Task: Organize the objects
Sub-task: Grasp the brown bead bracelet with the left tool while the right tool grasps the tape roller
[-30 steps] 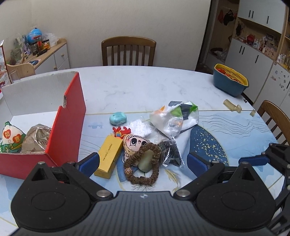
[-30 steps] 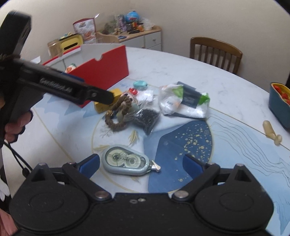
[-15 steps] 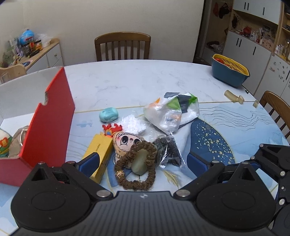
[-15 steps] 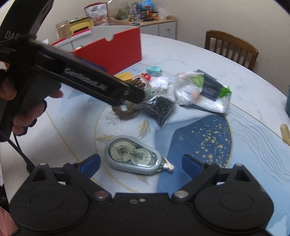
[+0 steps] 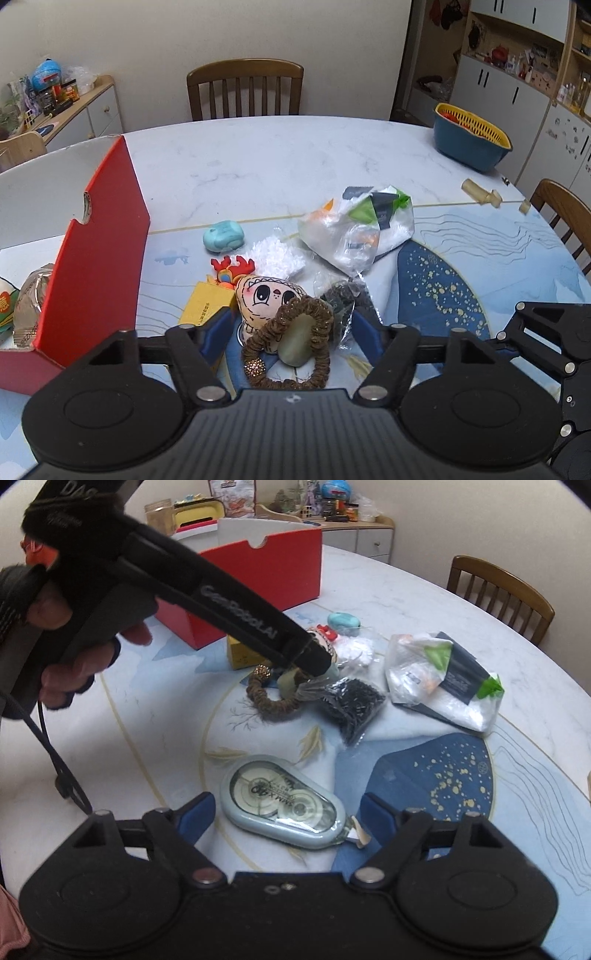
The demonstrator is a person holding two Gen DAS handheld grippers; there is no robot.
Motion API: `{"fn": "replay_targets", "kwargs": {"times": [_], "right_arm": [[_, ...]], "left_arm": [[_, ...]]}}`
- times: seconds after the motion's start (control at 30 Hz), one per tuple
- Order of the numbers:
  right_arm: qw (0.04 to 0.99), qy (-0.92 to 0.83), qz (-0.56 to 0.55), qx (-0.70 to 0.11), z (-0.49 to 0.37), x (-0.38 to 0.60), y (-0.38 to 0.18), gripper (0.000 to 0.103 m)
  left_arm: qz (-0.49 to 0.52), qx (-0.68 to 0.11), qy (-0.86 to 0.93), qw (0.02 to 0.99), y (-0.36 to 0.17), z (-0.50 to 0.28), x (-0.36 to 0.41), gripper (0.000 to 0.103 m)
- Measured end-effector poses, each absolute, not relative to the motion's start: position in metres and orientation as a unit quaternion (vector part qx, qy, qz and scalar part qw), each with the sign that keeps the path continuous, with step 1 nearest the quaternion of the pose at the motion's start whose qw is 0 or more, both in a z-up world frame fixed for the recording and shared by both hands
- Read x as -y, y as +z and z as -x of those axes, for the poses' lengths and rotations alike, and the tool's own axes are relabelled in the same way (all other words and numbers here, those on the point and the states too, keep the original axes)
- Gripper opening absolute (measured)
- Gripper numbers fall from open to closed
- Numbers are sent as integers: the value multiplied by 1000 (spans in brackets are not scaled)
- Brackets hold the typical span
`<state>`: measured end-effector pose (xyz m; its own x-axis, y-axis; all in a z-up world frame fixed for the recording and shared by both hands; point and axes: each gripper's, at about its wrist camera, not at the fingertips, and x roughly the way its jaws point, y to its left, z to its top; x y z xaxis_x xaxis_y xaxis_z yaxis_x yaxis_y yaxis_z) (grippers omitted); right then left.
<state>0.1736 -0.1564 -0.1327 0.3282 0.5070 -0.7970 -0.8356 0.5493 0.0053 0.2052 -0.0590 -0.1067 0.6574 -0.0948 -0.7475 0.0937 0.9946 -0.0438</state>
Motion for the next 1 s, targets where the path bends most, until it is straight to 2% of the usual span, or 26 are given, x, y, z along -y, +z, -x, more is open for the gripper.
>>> {"fn": "replay_targets", "kwargs": {"times": [0.13, 0.23, 0.3, 0.47, 0.6, 0.67, 0.77, 1.0], "right_arm": [[783, 432, 226, -386, -172, 153, -136, 82], [781, 436, 231, -383, -173, 151, -138, 80], [778, 441, 229, -384, -174, 151, -138, 75], [778, 442, 233, -380, -172, 151, -138, 74], [780, 439, 231, -380, -171, 151, -138, 74], [783, 436, 230, -380, -170, 150, -138, 74], [786, 429, 229, -381, -168, 150, -138, 74], [799, 415, 207, -383, -164, 157, -130, 74]], "left_arm": [[-4, -418, -56, 907, -112, -210, 56, 67], [-7, -428, -57, 902, -116, -214, 54, 56], [-3, -428, -59, 902, -116, -215, 53, 54], [-1, -428, -66, 902, -115, -214, 53, 36], [-7, -428, -67, 901, -116, -215, 56, 27], [-6, -429, -68, 901, -116, -216, 57, 19], [-10, -424, -66, 903, -114, -213, 59, 15], [7, -418, -67, 906, -105, -207, 55, 13]]}}
